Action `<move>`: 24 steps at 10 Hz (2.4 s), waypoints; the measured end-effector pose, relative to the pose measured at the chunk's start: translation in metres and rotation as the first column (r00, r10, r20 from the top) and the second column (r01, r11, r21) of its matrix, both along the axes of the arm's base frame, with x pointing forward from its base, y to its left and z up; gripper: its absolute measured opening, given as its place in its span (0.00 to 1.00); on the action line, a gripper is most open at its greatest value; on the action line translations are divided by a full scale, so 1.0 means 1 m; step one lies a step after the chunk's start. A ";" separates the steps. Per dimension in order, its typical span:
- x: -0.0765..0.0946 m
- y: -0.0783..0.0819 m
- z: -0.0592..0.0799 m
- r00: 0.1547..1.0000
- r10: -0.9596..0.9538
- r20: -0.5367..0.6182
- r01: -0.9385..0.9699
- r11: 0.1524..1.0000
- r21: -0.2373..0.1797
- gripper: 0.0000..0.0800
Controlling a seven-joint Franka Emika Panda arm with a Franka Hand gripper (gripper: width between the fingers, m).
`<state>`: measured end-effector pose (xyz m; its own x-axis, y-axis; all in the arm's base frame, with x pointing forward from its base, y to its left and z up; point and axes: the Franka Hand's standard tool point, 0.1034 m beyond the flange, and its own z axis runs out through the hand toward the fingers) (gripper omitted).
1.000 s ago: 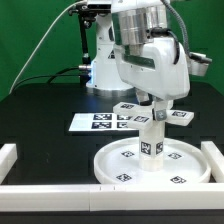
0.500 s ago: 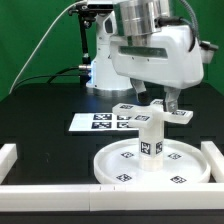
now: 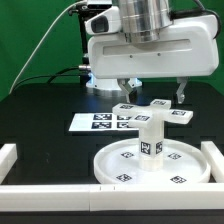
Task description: Assemble round table
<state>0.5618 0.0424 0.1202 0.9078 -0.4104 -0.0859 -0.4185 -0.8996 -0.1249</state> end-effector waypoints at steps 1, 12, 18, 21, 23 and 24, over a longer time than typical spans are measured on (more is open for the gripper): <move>0.000 -0.001 0.000 0.999 0.052 0.008 -0.052 0.999 0.001 0.81; -0.001 -0.002 -0.010 0.744 0.665 0.059 -0.654 0.743 -0.142 0.81; -0.002 -0.001 -0.025 0.765 0.642 0.052 -0.632 0.764 -0.131 0.78; -0.002 -0.002 -0.025 0.807 0.588 0.052 -0.579 0.805 -0.128 0.56; -0.002 -0.002 -0.025 0.871 0.488 0.051 -0.480 0.869 -0.124 0.56; 0.000 -0.003 -0.025 0.907 0.418 0.059 -0.409 0.905 -0.120 0.56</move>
Offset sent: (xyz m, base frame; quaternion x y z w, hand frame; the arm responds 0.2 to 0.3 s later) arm 0.0000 0.0000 0.0000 0.0000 0.0000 -0.1296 0.9916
